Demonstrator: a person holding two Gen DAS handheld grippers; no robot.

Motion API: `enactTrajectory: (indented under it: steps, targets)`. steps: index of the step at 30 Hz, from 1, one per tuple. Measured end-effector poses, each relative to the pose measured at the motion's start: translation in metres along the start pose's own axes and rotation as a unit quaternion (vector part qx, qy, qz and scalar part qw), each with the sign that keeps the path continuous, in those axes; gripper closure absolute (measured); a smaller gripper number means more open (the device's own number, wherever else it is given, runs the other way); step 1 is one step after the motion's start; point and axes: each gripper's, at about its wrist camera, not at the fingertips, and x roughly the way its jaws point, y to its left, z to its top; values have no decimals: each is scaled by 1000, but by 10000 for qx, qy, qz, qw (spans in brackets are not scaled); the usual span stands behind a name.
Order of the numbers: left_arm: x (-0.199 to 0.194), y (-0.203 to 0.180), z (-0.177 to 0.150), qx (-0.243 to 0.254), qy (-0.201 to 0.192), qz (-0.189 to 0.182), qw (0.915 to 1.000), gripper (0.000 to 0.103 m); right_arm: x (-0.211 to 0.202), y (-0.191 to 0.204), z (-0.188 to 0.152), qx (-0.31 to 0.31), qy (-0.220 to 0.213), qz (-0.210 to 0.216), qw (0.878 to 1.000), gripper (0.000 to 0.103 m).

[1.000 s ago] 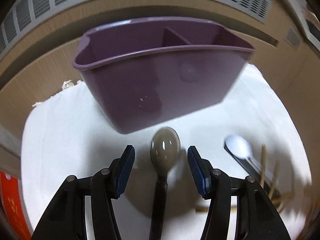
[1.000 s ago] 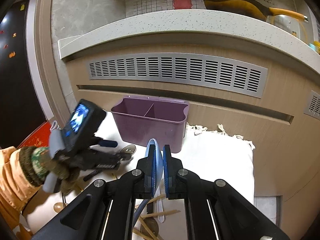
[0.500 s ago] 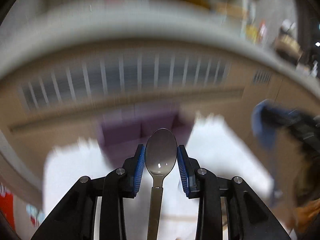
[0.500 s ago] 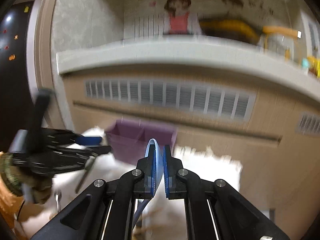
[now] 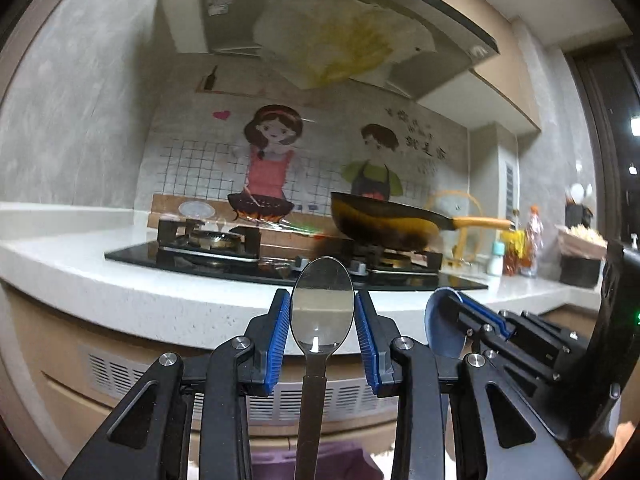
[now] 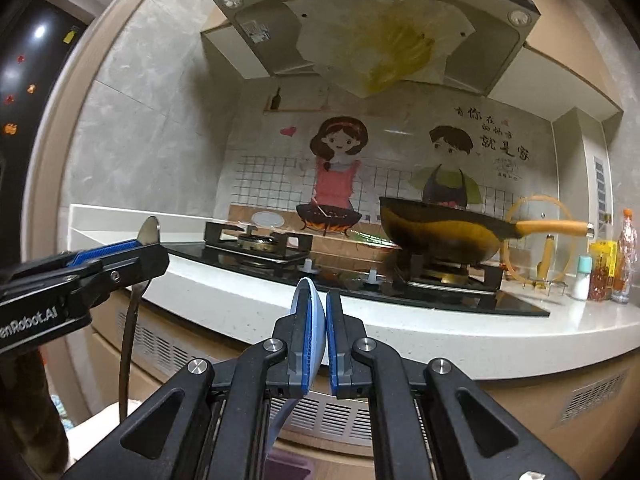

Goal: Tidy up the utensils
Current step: 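Carry both spoons over the purple holder and open both grippers to drop them, then grasp the white plastic spoon with the right gripper and lift it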

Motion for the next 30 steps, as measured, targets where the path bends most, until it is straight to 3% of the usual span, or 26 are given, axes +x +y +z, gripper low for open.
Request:
enactTrajectory:
  steps: [6,16,17,19,20,26,30]
  targets:
    - [37,15,-55,157,-95,279,9994,69,26,16,-46,-353,-88,-285,9989,96]
    - [77,28,-110,381,-217,639,9970,68,59,37,-101,-883,-498,-733,9921,95]
    - [80,30,-116,394,-146,625,9972,67,60,39,-107,-948,-486,-720,9917,92]
    - [81,35,-120,342,-4,673,9971,58,62,40,-116,-975,-340,-626,9927,64]
    - [81,40,-121,242,99,670,9974,51,60,40,-118,-970,-302,-591,9931,63]
    - [65,56,-125,-47,763,838,9935,36,37,28,-119,-800,180,-414,9958,59]
    - [58,65,-140,-116,1550,1013,9826,27,29,16,-123,-512,930,-201,9942,41]
